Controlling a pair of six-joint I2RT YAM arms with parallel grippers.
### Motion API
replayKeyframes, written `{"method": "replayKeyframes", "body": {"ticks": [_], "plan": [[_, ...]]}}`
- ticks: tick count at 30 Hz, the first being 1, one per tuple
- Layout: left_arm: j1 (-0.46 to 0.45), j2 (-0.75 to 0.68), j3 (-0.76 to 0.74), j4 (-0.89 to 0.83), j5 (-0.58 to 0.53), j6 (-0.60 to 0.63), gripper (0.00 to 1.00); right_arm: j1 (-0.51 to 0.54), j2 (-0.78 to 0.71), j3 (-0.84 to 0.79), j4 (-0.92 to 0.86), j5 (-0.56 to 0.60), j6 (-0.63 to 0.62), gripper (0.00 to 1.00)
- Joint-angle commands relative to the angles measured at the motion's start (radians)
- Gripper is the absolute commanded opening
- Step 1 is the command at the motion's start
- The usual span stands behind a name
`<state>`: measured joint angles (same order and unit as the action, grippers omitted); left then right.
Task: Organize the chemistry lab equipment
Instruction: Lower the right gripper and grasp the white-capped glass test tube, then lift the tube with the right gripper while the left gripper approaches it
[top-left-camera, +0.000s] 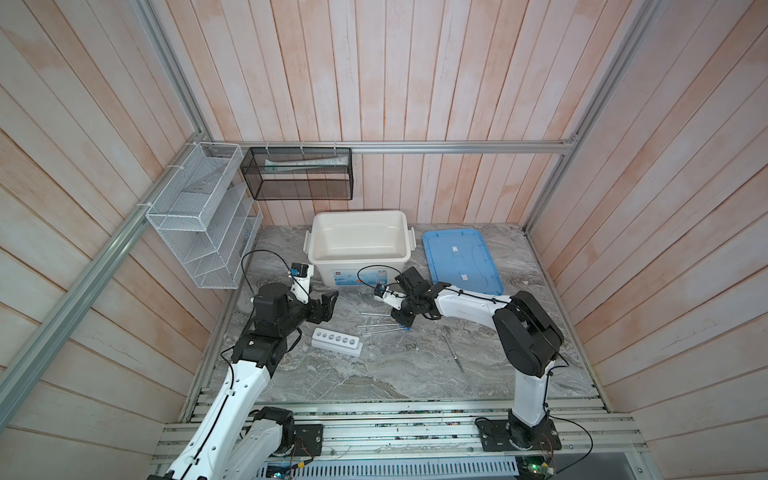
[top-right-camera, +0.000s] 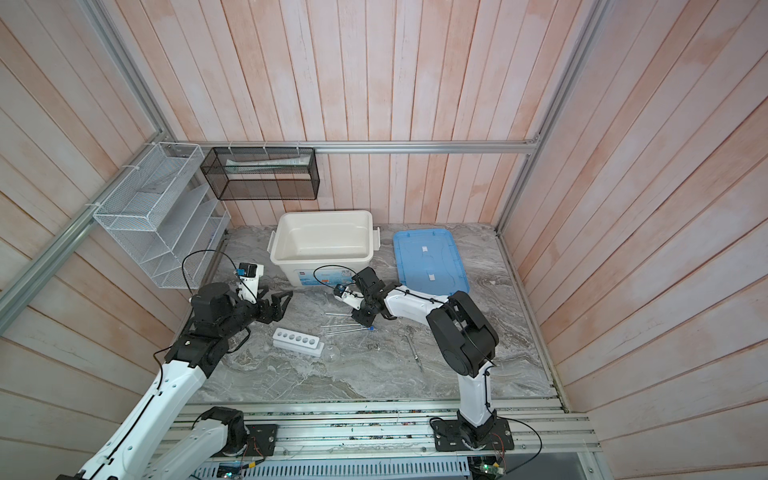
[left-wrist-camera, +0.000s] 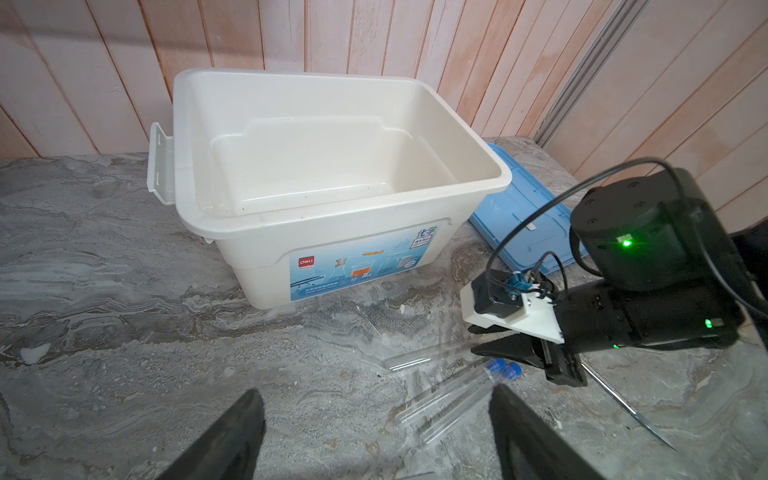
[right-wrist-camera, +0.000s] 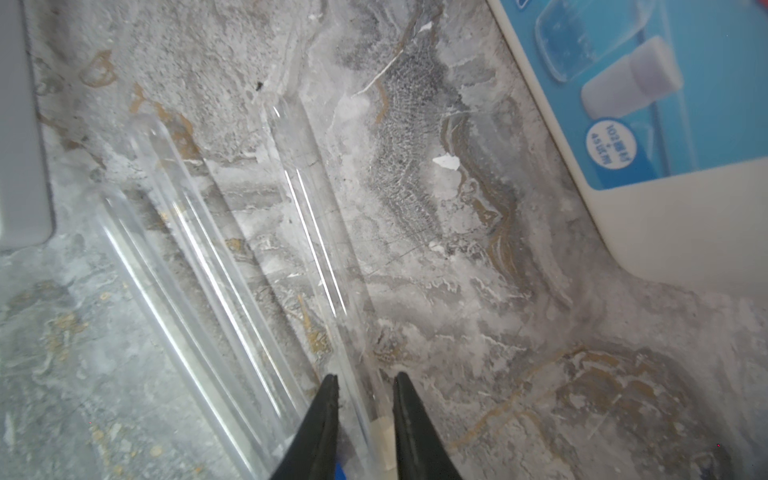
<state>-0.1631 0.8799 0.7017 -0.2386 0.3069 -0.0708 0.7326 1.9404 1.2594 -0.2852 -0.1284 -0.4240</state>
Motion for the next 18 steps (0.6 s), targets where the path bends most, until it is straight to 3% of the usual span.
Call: {"method": "replayKeyframes", "body": {"ticks": [1, 18], "plan": [[0.0, -0.003, -0.017, 0.026, 0.014, 0.019, 0.86, 0.004, 0.023, -0.023, -0.005, -0.002, -0.015, 0.26], [0.0, 0.0, -0.018, 0.03, 0.036, 0.022, 0.86, 0.004, 0.081, -0.005, -0.003, 0.022, -0.059, 0.22]]}}
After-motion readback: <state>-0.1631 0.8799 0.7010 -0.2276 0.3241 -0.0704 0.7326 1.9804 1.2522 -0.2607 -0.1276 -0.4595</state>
